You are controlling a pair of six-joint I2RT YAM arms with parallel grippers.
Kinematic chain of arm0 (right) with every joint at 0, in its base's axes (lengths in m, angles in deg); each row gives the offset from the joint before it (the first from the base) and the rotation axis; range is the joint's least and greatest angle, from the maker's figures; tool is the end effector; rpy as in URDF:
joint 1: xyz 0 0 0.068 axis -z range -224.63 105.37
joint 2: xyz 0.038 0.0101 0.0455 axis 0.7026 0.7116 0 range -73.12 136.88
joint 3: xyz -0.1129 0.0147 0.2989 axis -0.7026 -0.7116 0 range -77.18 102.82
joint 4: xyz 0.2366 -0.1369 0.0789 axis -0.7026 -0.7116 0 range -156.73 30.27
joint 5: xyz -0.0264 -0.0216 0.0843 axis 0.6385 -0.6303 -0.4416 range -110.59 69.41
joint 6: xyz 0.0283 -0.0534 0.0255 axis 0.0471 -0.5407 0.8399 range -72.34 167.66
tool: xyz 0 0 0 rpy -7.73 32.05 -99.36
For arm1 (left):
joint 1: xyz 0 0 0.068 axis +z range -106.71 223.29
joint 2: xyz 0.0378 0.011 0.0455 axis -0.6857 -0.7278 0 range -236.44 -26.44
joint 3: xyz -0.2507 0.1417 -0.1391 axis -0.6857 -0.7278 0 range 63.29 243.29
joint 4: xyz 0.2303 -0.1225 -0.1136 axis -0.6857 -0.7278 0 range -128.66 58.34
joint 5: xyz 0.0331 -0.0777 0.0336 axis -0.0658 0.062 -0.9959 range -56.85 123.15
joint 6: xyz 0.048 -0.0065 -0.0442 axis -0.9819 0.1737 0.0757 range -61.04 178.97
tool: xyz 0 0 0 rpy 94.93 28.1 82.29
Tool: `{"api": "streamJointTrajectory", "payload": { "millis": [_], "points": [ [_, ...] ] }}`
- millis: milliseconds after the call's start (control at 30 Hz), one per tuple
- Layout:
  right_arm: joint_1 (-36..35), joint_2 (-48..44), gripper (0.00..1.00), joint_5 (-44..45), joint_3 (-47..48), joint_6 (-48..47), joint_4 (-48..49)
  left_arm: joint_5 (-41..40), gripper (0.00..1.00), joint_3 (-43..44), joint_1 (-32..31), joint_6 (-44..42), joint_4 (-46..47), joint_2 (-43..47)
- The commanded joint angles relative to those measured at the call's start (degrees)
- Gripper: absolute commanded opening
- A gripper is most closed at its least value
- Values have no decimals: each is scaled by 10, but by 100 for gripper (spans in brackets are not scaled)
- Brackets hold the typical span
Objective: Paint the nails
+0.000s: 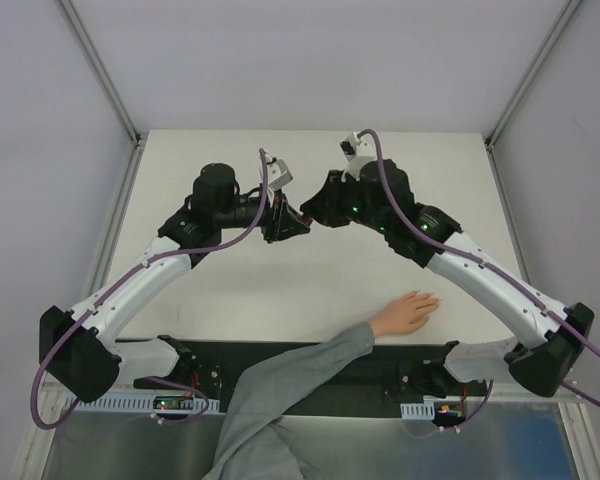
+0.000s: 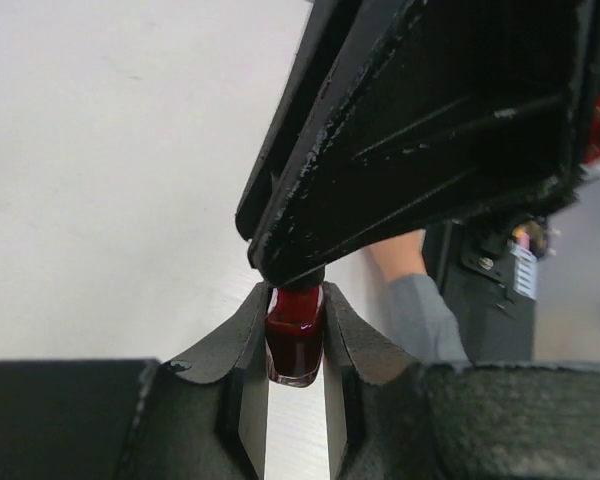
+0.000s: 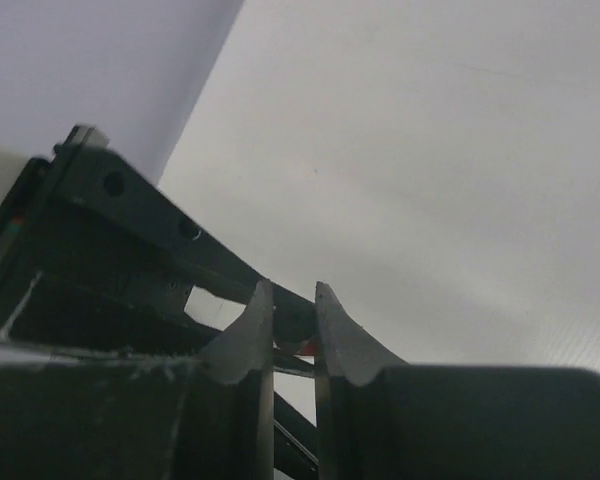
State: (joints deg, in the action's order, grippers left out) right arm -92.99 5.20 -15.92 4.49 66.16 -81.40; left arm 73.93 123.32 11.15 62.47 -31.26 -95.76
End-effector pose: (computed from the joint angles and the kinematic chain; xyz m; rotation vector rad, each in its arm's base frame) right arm 0.2300 0.2523 0.4556 -0.4477 1.9022 0.7109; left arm 0.2335 -0.1865 0.4039 0.9572 1.5338 -1.0610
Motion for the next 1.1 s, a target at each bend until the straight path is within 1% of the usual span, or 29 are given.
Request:
{"api": "streamJointTrajectory", "payload": {
  "millis": [0, 33, 67, 100, 133, 167, 200, 267, 367, 467, 500, 533, 567, 600, 633, 667, 700, 733, 767, 800, 833, 867, 900, 933, 1000, 1033, 1067],
  "points": [
    [85, -76, 1, -334, -156, -145, 223, 241, 0, 5, -6, 11, 70, 20],
    [109, -79, 1, -416, -181, -144, 274, 268, 0, 6, -6, 18, 76, 20],
    [114, -74, 0, -486, -210, -145, 310, 339, 0, 9, -6, 33, 86, 14],
    [114, -68, 0, -550, -213, -152, 325, 372, 0, 16, -6, 40, 90, 10],
    [114, -63, 0, -571, -212, -159, 325, 405, 0, 18, -6, 49, 95, 7],
    [114, -58, 0, -586, -210, -158, 324, 430, 0, 19, -6, 58, 100, 6],
    [114, -60, 0, -588, -211, -157, 323, 429, 0, 18, -5, 55, 101, 8],
    [114, -71, 0, -576, -215, -164, 323, 401, 0, 9, -3, 46, 101, 18],
    [116, -92, 0, -554, -218, -176, 298, 391, 0, 10, 4, 45, 101, 18],
    [115, -112, 0, -485, -203, -178, 236, 323, 0, 5, 10, 41, 101, 20],
    [116, -116, 4, -412, -198, -170, 194, 263, 0, 4, 11, 37, 96, 20],
    [116, -121, 14, -368, -178, -158, 169, 233, 0, 5, 15, 34, 87, 21],
    [114, -121, 34, -320, -165, -128, 140, 203, 0, 5, 16, 26, 79, 23],
    [114, -122, 40, -247, -154, -112, 90, 132, 0, 5, 16, 18, 72, 25],
    [106, -120, 44, -224, -130, -101, 71, 103, 0, 4, 16, 12, 59, 26],
    [98, -119, 53, -192, -118, -75, 51, 69, 0, 3, 16, 3, 54, 29],
    [78, -119, 59, -123, -105, -66, 17, 42, 0, 1, 16, 1, 52, 31],
    [66, -116, 62, -107, -84, -65, 9, 7, 0, -2, 16, -2, 51, 33],
    [52, -109, 65, -88, -69, -65, 2, -3, 0, -5, 16, -4, 50, 37],
    [24, -107, 68, -20, -56, -56, -20, -15, 0, -7, 15, -4, 50, 38],
    [14, -102, 70, 9, -32, -47, -32, -32, 0, -8, 15, -3, 50, 41],
    [6, -92, 70, 57, -21, -38, -49, -39, 0, -10, 15, -3, 50, 41],
    [-7, -85, 70, 80, -10, -9, -60, -52, 0, -11, 15, -2, 50, 43],
    [-12, -79, 70, 98, 1, 2, -69, -71, 0, -13, 15, 0, 50, 46],
    [-26, -56, 67, 155, 31, 35, -91, -89, 0, -16, 14, -1, 50, 48],
    [-30, -49, 63, 173, 42, 43, -99, -93, 0, -18, 14, -2, 50, 51],
    [-32, -30, 61, 195, 61, 47, -108, -99, 0, -18, 14, -2, 50, 51]
  ]
}}
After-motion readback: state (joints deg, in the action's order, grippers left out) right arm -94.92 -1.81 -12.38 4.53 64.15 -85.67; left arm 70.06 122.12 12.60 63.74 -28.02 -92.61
